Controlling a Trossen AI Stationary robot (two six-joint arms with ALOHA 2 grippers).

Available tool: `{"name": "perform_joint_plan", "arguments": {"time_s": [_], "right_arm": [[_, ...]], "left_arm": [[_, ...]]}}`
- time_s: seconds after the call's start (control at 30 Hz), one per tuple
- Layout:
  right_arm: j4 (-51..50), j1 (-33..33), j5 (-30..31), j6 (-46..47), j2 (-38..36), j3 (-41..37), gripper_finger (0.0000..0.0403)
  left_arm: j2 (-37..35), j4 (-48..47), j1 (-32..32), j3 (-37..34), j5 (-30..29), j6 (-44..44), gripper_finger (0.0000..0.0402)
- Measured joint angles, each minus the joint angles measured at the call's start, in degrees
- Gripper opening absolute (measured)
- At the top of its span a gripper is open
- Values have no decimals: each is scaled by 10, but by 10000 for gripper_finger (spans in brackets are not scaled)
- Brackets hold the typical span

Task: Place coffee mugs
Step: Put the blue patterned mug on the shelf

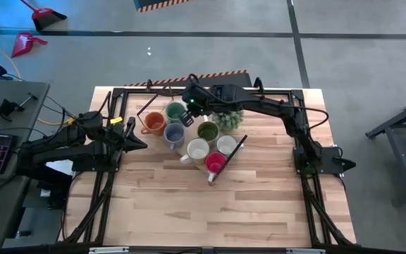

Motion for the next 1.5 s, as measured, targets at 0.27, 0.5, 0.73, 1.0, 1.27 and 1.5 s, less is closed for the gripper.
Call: {"name": "perform_joint_plan", "arguments": {"time_s": [0.27,0.5,0.73,1.0,1.27,1.5], "right_arm": [[-1,-9,12,42,3,0,0],[6,-10,18,53,9,-6,0],[7,-5,-4,34,15,-9,0],[8,1,-26,25,31,-9,0],[8,4,-45,23,44,-9,0],[4,5,-64,24,51,-9,0]], "left_arm": [[0,0,0,0,0,0,0],[0,1,0,0,0,0,0],[0,1,0,0,0,9,0],[0,2,0,0,0,9,0],[0,2,0,0,0,11,0],[0,2,0,0,0,11,0]]}}
